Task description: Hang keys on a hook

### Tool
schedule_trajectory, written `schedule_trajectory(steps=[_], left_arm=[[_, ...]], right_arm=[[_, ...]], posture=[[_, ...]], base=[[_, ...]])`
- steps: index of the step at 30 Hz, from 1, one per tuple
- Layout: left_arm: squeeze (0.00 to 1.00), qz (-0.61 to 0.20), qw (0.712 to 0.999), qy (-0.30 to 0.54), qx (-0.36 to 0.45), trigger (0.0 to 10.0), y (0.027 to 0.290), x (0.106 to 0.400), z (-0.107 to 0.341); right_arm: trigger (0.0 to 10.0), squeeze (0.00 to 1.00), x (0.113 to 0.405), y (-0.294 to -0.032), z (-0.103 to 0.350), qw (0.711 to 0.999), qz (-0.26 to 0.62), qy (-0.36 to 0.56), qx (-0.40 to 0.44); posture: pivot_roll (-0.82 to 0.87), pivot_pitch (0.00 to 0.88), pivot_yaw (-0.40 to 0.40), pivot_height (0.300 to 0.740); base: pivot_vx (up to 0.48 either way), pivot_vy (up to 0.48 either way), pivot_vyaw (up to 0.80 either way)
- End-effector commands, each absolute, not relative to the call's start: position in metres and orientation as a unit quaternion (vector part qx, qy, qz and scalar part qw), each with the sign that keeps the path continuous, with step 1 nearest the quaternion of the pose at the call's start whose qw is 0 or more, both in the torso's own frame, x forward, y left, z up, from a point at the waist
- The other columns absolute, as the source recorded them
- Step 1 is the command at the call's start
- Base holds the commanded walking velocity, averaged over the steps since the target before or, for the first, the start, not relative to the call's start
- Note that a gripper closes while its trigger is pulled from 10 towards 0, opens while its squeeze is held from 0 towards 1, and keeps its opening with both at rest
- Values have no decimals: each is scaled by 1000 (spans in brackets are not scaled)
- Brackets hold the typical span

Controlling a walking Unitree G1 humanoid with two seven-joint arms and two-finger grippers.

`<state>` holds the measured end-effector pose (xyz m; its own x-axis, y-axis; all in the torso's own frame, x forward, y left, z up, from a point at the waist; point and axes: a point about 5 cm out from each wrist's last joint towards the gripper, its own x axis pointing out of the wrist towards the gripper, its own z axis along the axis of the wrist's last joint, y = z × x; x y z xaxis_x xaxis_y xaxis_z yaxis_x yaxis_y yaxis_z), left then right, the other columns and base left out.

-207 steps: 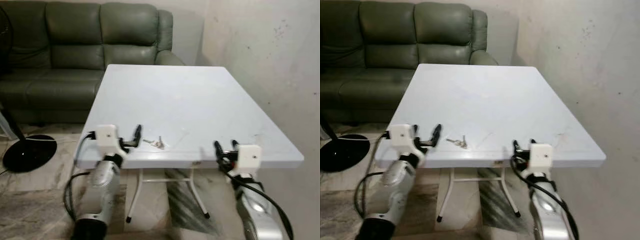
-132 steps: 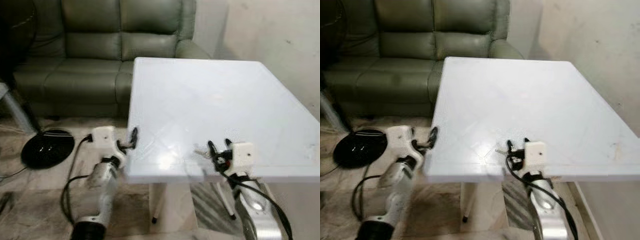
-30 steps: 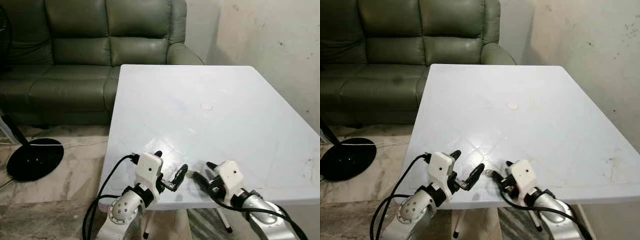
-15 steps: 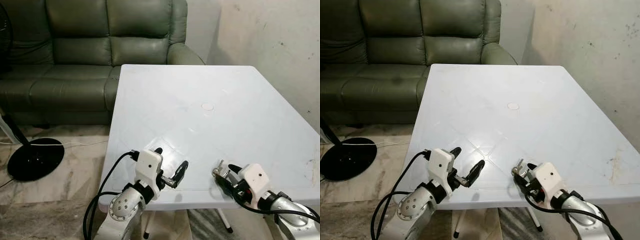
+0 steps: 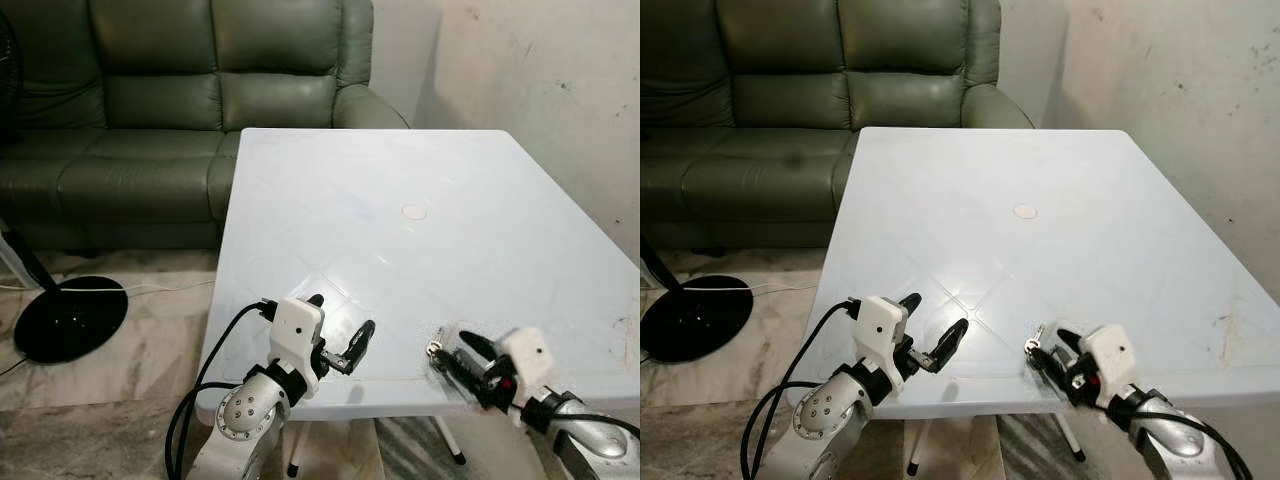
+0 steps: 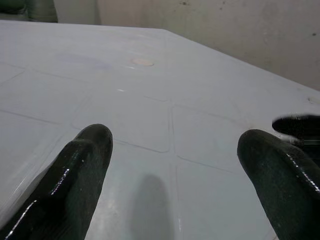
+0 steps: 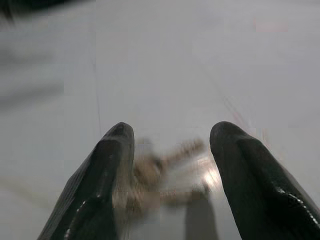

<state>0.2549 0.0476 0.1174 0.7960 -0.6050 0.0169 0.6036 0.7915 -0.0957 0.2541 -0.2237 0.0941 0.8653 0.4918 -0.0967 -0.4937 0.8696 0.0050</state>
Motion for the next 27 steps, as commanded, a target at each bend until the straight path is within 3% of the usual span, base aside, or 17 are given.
schedule_trajectory(steps=[1, 14, 27], left_arm=[[0, -319, 946, 5, -54, 10000, 46, 255, 120], [0, -384, 920, 42, -65, 10000, 25, 234, 109], [0, -386, 920, 39, -58, 10000, 26, 233, 112]], right_arm=[[10000, 0, 256, -225, 105, 968, 249, 25, -6], [10000, 0, 253, -214, 108, 958, 280, 27, -48], [10000, 0, 244, -196, 95, 946, 291, 84, -115]], posture=[[-18, 92, -46, 740], [-54, 98, -20, 740], [-51, 118, -18, 740]], base=[[0, 0, 0], [0, 0, 0], [0, 0, 0]])
